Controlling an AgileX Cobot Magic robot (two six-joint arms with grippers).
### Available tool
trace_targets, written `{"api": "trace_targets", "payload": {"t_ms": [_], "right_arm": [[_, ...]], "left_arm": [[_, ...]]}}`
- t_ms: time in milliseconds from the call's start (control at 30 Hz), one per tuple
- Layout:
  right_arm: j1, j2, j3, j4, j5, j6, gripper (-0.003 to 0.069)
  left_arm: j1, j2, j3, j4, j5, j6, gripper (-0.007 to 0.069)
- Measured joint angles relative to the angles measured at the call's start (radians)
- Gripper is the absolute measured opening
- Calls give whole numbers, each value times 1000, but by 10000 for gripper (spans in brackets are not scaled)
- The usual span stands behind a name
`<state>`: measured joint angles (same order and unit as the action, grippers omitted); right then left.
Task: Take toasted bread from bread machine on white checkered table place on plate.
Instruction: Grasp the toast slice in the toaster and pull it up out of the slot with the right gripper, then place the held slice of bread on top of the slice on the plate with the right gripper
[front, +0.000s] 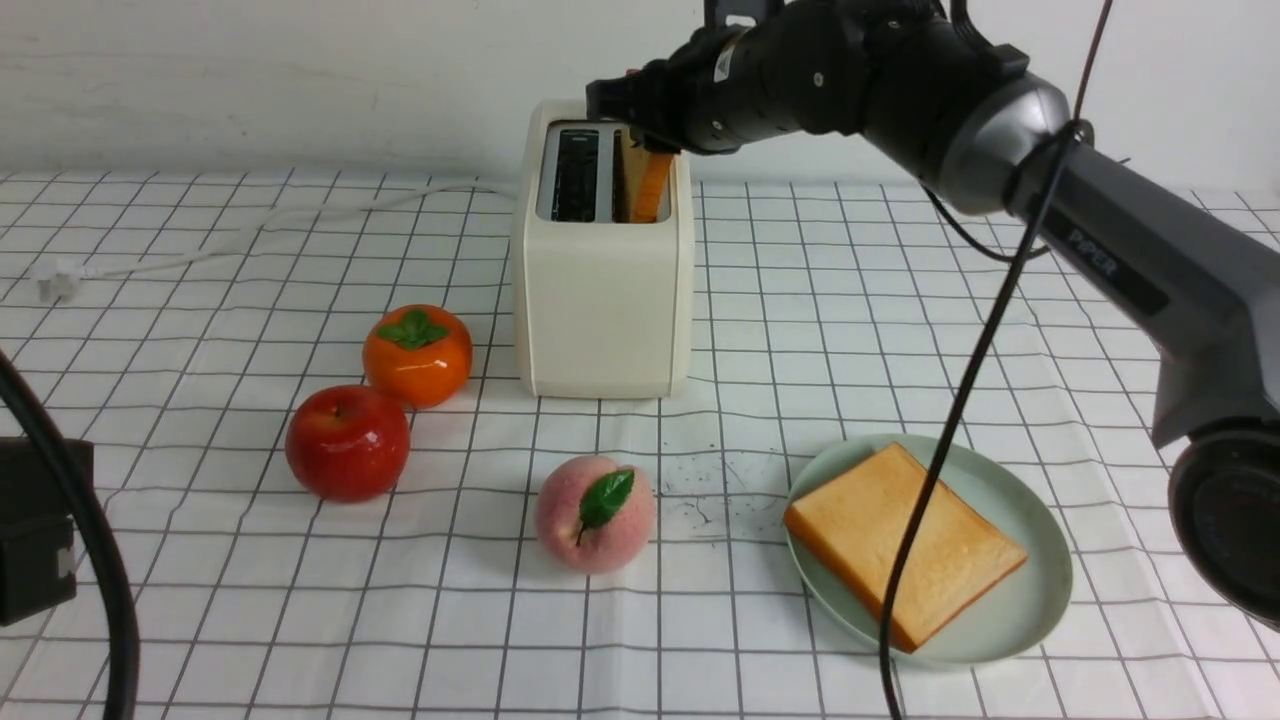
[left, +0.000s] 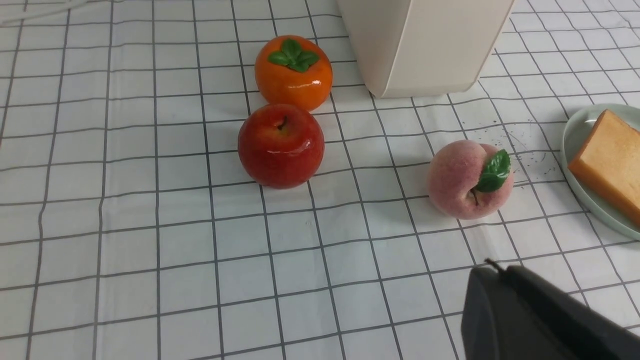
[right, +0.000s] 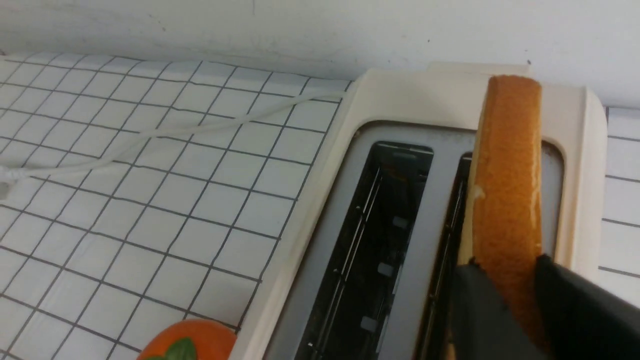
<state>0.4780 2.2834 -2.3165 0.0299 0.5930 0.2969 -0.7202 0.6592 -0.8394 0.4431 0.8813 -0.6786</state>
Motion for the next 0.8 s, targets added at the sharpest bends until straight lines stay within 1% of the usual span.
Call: {"api": "trace_targets", "payload": {"t_ms": [67, 233, 300, 367, 433, 467, 533, 567, 600, 633, 667, 733, 800], "right_arm": [[0, 0, 0, 0, -7, 1, 67], [0, -11, 0, -5, -16, 1, 67], [0, -43, 0, -8, -12, 1, 67], [0, -125, 0, -9, 28, -5, 67], [0, -212, -2, -9, 102, -40, 67], [0, -221, -2, -9, 111, -45, 67], [0, -335, -9, -11, 253, -138, 67], [0, -343, -11, -12, 280, -146, 67], [0, -409, -12, -15, 391, -215, 67], [0, -415, -12, -16, 417, -221, 67], [0, -455, -9, -30, 505, -257, 67], [-7, -507, 14, -51, 615, -276, 67], [-25, -546, 50, -64, 660, -280, 67]], "left_arm": [[0, 0, 0, 0, 0, 0, -13], [0, 0, 0, 0, -1, 0, -13], [0, 0, 0, 0, -10, 1, -13], [0, 0, 0, 0, -35, 9, -13], [0, 0, 0, 0, -57, 22, -13], [0, 0, 0, 0, -59, 22, -13], [0, 0, 0, 0, -80, 27, -13], [0, 0, 0, 0, -83, 27, -13], [0, 0, 0, 0, -97, 30, -13], [0, 0, 0, 0, -97, 30, -13], [0, 0, 0, 0, -105, 30, -13], [0, 0, 0, 0, -106, 30, -13], [0, 0, 0, 0, -106, 30, -13]]}}
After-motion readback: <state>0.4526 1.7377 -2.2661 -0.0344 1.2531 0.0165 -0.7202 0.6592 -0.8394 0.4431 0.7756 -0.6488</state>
